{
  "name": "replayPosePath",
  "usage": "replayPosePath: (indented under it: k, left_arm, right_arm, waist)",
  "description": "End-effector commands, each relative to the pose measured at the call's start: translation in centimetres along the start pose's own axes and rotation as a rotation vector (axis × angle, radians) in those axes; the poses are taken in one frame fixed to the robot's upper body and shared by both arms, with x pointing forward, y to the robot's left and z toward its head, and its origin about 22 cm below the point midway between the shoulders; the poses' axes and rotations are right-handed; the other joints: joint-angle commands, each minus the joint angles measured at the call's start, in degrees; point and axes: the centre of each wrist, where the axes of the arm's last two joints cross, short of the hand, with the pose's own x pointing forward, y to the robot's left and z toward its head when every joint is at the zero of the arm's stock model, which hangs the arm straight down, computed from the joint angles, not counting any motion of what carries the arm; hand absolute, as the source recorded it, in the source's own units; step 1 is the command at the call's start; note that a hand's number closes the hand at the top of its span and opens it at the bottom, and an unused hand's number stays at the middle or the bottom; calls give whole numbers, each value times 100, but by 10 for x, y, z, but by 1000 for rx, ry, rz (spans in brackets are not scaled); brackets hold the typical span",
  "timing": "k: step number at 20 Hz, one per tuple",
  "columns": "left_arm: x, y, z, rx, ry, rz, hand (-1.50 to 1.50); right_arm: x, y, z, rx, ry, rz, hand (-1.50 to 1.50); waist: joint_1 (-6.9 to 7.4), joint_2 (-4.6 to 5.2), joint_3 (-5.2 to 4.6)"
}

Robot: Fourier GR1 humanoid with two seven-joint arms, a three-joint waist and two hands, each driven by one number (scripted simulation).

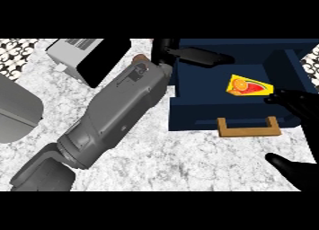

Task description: Pick up the cup, place it into the drawer and close the drawer

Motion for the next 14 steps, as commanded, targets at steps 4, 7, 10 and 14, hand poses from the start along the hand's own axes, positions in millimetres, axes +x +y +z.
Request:
replayPosePath:
  k: [4,7,10,14]
  left_arm:
    - [12,56,3,71,-17,66,-150]
    - [18,72,15,143,3,88,-150]
    - [5,87,44,162,16,77,-150]
    - [9,133,73,182,27,84,-150]
  right_arm:
    - [6,-9,10,136,43,201,150]
    - [15,9,13,140,72,230,150]
    - [3,5,17,172,114,313,150]
    - [8,12,19,202,171,376,150]
  waist:
    - [249,-51,-4]
    - [270,-75,-6]
    - [310,-67,-2]
    - [263,-56,-3]
